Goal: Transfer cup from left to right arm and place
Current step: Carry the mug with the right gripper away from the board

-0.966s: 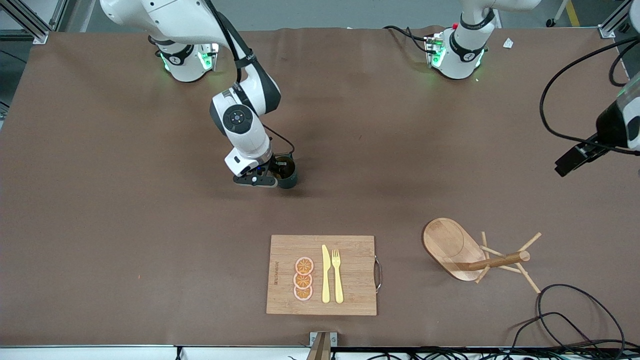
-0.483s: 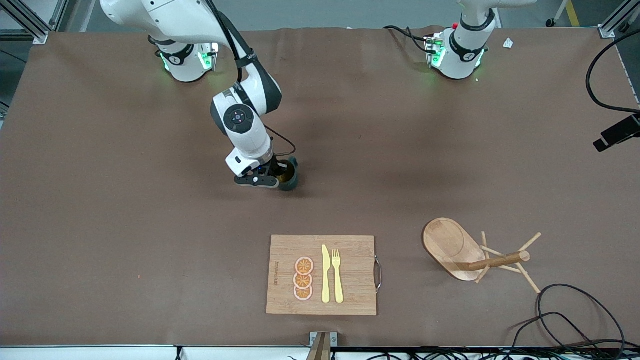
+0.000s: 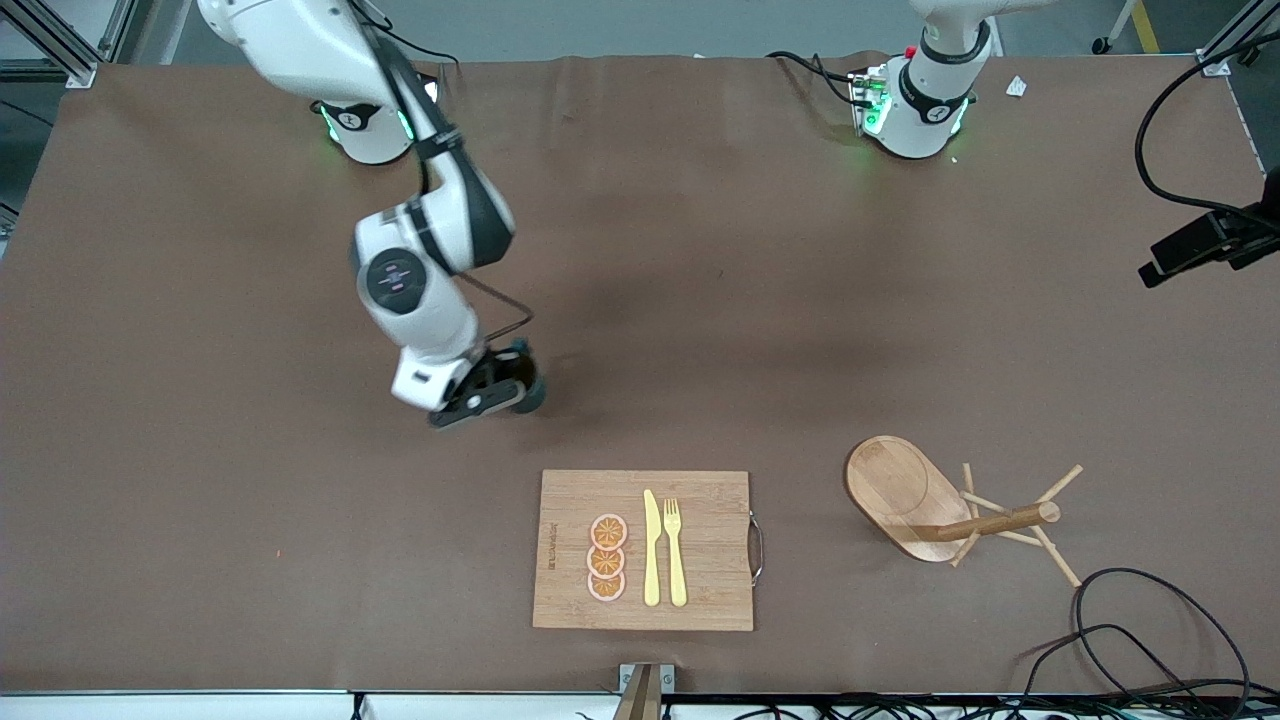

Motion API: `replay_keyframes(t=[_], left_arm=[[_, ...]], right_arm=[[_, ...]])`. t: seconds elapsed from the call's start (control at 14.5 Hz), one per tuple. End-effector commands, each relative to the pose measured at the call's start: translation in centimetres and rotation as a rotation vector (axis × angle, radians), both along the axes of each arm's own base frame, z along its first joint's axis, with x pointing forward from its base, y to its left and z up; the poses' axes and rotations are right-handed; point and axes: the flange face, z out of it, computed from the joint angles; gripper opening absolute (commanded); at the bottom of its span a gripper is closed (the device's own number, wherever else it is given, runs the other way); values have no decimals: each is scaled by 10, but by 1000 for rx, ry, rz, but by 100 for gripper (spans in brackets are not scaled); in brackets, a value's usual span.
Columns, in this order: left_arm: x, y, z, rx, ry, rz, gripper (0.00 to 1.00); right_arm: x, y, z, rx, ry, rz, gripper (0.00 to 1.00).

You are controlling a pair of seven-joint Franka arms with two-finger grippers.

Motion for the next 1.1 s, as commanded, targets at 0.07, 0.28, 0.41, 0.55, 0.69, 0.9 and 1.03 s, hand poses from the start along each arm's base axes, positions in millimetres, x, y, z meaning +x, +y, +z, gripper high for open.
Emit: replay_keyframes(t=[0.07,0.28,0.41,0.55,0.69,0.9,1.03], left_arm=[[-18,-5,-6,7,22,-26,100],[-23,-7,-5,11,21,-42,100],[-23,-22,-6,15,22,-72,100],[-24,-28,-11,18,33,-84,100],[-28,-42,-9,26,27,-108,100],[-27,-48,-9,48,23,-125,100],[-25,-47,-7,45,17,-125,100]], right_arm=[[48,-111,27,-32,-57,327,0],[65,-187,9,-62,-44,468,0],[74,-232,-16,-74,-22,542,0],[77,-257,-43,-70,8,538,1],[80,-271,-67,-69,34,549,3],[85,-281,-72,-71,32,554,4],[90,-281,-63,-69,16,541,25]])
